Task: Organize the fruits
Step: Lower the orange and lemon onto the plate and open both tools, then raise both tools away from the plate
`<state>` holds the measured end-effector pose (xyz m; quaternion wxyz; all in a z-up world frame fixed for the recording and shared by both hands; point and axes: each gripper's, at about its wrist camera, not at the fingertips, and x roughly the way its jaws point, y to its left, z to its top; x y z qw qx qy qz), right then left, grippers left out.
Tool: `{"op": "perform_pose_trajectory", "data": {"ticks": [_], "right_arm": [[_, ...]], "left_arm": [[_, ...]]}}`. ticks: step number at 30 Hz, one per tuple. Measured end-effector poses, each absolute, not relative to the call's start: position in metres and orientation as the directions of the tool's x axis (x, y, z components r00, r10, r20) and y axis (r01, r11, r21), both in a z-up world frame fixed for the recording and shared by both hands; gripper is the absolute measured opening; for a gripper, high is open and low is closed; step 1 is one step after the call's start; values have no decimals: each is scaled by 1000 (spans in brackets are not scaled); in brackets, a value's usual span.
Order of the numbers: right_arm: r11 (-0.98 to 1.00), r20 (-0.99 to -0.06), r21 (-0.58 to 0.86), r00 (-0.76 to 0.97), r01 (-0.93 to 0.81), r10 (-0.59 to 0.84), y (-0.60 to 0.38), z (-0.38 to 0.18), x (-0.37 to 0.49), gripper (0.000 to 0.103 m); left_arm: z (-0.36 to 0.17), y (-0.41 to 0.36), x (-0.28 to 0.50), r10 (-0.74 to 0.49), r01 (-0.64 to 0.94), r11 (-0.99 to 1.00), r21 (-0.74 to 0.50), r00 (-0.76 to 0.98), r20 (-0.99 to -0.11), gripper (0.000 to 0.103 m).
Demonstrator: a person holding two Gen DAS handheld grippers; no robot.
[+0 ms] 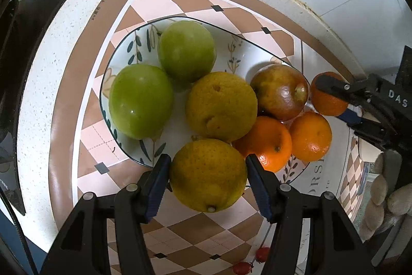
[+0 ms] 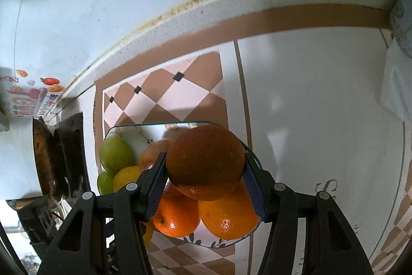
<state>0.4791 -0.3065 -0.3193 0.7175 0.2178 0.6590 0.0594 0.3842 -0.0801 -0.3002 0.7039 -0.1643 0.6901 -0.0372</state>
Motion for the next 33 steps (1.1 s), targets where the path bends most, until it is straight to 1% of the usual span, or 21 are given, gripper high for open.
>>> {"op": "perform_pose_trajectory", "data": {"ticks": [3, 8, 10, 12, 13, 14, 15, 16, 19, 23, 27, 30, 33], "right_arm": [[889, -914, 405, 104, 213, 391, -308, -322, 478, 79], [906, -928, 371, 107, 202, 357, -312, -312, 474, 80], [917, -936, 349, 108, 194, 334, -315, -305, 467, 86], [929, -944, 325, 117, 179, 308, -316, -297, 459, 91], [939, -951, 302, 125, 167, 283, -315, -292, 452, 93], [946, -956, 283, 131, 160, 264, -315, -288, 447, 93], [953, -960, 263, 137, 152, 243, -314, -285, 442, 94], [963, -967, 230, 147, 138, 210, -311, -279, 434, 94], [977, -973, 179, 170, 118, 158, -304, -270, 415, 95], [984, -972, 144, 203, 101, 122, -294, -255, 386, 95], [994, -957, 73, 287, 87, 45, -278, -232, 354, 95], [995, -946, 43, 325, 88, 12, -269, -217, 332, 96], [995, -940, 47, 342, 88, 14, -263, -207, 314, 96]], "left_arm": [[-301, -79, 385, -271, -191, 943, -272, 31, -962, 58], [-295, -81, 385, -258, -187, 947, -260, 37, -966, 58], [-288, -81, 385, -258, -177, 948, -264, 54, -965, 58], [-279, -80, 386, -259, -163, 950, -268, 74, -963, 61], [-274, -79, 387, -257, -156, 951, -268, 85, -963, 67], [-268, -77, 387, -251, -148, 953, -264, 99, -963, 76], [-264, -76, 387, -243, -141, 956, -257, 107, -964, 81], [-259, -75, 387, -230, -132, 961, -244, 117, -966, 87], [-248, -70, 384, -171, -104, 977, -187, 144, -975, 88], [-242, -62, 374, -129, -87, 986, -145, 168, -977, 88], [-230, -56, 357, -64, -63, 995, -79, 220, -973, 88], [-218, -52, 340, -22, -51, 998, -37, 265, -964, 88], [-203, -49, 322, 0, -28, 1000, -9, 306, -952, 88]]}}
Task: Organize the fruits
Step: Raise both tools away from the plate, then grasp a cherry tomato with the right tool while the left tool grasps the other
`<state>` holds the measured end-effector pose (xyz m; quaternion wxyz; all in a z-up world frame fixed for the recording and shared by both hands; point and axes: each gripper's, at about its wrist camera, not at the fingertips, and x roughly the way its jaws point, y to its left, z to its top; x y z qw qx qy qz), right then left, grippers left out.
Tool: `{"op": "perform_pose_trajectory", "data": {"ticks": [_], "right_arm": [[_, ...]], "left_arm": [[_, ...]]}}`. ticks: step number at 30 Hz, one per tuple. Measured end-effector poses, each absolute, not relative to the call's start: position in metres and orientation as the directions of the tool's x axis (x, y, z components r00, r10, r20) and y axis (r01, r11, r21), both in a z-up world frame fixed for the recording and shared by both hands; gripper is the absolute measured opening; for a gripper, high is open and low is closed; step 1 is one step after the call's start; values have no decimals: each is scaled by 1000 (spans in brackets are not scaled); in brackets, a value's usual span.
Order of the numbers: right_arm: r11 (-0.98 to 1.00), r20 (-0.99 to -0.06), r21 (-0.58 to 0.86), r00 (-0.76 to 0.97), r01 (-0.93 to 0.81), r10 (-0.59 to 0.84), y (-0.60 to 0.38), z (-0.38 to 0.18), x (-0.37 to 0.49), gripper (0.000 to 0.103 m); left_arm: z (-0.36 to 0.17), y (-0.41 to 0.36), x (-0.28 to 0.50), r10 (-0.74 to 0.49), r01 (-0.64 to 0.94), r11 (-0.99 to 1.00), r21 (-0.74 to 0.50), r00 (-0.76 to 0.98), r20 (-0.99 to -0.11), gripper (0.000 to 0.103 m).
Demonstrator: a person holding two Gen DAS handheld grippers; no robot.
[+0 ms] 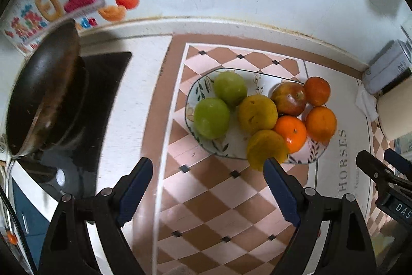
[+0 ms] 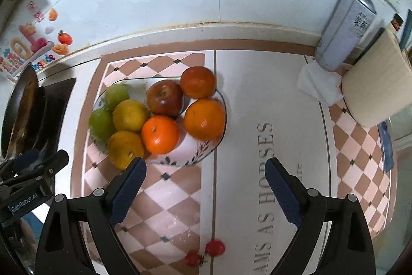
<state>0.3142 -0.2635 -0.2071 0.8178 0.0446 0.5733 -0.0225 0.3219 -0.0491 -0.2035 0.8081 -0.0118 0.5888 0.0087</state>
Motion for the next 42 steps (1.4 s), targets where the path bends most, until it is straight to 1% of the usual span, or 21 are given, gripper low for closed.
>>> {"op": "perform_pose_trajectory", "data": {"ticks": [9, 18, 25, 36, 40, 42], "right_arm": [[993, -902, 45, 431, 112, -8, -253, -153, 248, 96], [994, -845, 39, 535, 98, -19, -236, -90, 190, 96], [995, -810, 40, 586, 94, -23, -226, -61, 153, 96], [992, -782, 79, 623, 102, -2, -224, -40, 131, 96], [986, -795, 119, 606, 118, 24, -231, -49, 136, 96], [976, -816, 179, 573, 123, 77, -241, -64, 142, 96]], "left_arm": [[-151, -53, 270, 6, 39, 999, 25, 424, -906, 88], [-103, -55, 226, -53, 92, 996, -8, 491, -869, 88], [-73, -52, 196, -84, 113, 993, -27, 539, -838, 88], [-54, -45, 174, -97, 118, 992, -35, 579, -809, 88], [-56, -46, 174, -100, 118, 992, -39, 572, -814, 88], [-61, -48, 177, -98, 118, 992, -39, 560, -823, 88]]}}
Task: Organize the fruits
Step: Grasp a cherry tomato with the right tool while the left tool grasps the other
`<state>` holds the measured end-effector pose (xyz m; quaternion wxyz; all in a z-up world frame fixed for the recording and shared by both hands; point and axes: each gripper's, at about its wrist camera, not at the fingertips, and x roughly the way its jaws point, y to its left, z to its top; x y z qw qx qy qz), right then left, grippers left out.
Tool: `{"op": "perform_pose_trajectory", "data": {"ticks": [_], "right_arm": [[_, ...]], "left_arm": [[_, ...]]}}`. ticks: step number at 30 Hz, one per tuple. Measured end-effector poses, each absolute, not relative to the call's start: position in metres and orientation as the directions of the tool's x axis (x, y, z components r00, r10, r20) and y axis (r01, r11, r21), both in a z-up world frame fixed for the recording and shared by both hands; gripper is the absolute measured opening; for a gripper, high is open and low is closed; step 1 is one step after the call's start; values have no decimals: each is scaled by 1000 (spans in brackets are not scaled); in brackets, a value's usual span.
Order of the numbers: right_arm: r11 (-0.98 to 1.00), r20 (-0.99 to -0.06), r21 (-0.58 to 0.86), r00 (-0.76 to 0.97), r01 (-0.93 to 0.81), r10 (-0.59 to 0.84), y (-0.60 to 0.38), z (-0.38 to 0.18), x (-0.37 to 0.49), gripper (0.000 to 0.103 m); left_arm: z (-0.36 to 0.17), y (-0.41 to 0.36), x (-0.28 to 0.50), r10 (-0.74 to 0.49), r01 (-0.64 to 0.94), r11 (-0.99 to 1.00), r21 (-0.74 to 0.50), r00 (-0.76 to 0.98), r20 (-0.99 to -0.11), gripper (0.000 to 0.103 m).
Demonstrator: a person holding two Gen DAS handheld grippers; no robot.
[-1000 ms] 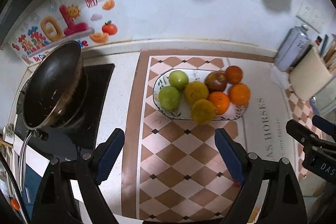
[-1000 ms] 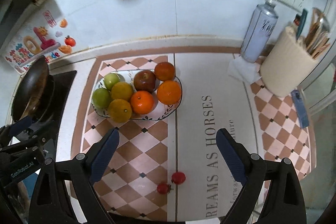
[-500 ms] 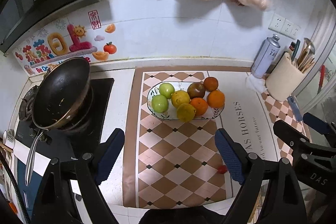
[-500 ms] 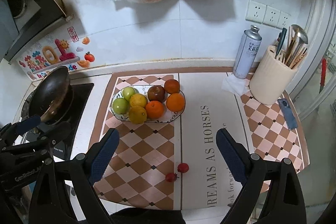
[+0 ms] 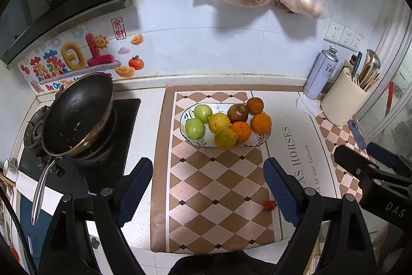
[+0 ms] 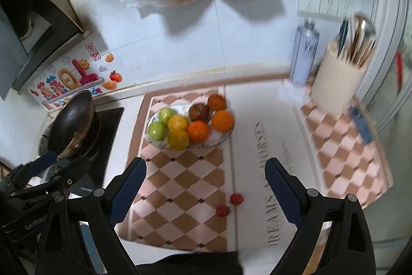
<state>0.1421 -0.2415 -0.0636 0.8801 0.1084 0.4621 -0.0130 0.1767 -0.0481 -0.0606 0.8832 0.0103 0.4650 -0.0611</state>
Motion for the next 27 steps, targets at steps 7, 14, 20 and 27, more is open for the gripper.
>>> {"op": "perform_pose_trajectory", "data": {"ticks": [7, 14, 20, 27], "right_arm": [[942, -897, 247, 421, 227, 134, -286, -159, 169, 75], [908, -955, 271, 211, 321, 210, -308, -290, 193, 50], [898, -960, 276, 137, 342, 243, -305, -346, 200, 36], [885, -953, 291, 196, 363, 233, -317, -340, 189, 35]], "left_arm": [[-127, -67, 207, -73, 150, 989, -16, 388, -919, 98], [-213, -93, 228, 9, 171, 984, 44, 199, -980, 98], [-259, -113, 236, 37, 207, 977, 56, 92, -995, 98], [-280, -134, 236, -1, 245, 970, 3, 18, -1000, 98]]}}
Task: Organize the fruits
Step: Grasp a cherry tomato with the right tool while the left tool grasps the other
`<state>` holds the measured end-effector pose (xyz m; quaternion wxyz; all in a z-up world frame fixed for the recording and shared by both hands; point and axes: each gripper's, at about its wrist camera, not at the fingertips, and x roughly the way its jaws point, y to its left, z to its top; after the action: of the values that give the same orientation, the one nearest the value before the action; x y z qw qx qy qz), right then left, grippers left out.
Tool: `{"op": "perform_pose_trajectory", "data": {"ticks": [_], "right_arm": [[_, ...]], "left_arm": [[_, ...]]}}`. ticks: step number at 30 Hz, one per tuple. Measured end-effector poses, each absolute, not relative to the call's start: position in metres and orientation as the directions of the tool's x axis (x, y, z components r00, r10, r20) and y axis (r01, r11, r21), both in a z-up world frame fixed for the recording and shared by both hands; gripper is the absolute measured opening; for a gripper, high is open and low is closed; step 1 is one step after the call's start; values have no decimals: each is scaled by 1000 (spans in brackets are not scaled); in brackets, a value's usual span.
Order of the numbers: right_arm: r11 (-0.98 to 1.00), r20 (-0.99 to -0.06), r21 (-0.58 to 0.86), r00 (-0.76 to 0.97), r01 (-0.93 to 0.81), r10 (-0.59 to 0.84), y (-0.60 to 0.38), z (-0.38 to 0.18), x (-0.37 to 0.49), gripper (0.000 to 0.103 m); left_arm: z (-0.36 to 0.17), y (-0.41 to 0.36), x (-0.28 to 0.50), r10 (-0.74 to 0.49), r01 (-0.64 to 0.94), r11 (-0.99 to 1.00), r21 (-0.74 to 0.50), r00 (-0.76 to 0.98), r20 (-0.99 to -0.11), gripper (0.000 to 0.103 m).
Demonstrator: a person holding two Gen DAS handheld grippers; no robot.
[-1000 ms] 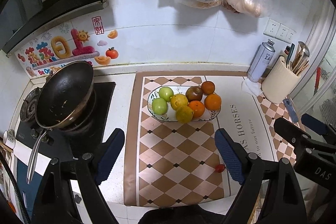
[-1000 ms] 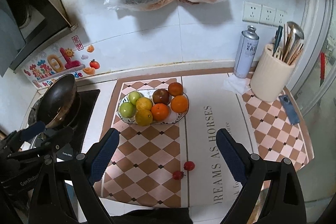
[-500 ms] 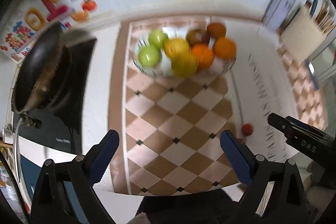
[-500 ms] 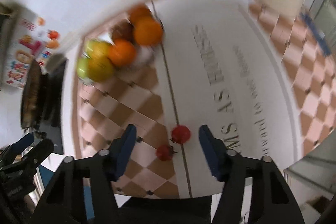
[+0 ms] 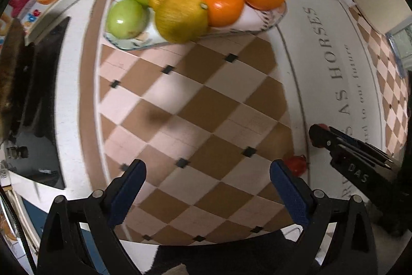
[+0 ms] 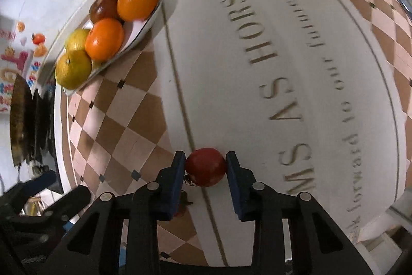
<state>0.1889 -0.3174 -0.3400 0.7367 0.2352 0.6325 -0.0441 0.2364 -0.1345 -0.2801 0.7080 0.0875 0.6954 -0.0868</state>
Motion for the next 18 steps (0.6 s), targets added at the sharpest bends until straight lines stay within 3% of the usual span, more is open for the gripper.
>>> {"op": "perform_pose_trajectory", "data": {"ticks": [9, 14, 15, 17, 18], "right_arm": [[834, -954, 285, 222, 472, 201, -364, -327, 150, 35], [810, -954, 288, 222, 511, 199, -379, -330, 134, 35], [804, -954, 291, 223, 519, 202, -379, -331, 132, 35], [798, -953, 296, 224, 525, 206, -378, -334, 131, 35], [800, -953, 294, 224, 524, 203, -377, -334, 131, 35]], "left_arm": [[-307, -175, 226, -129, 292, 943, -160, -123, -984, 98], [-316, -205, 217, -140, 378, 907, -185, -143, -980, 92], [-317, -209, 215, -141, 390, 902, -187, -144, -979, 89], [-322, -219, 212, -134, 417, 889, -188, -154, -979, 68], [-324, -221, 211, -130, 424, 886, -187, -159, -979, 63]]}}
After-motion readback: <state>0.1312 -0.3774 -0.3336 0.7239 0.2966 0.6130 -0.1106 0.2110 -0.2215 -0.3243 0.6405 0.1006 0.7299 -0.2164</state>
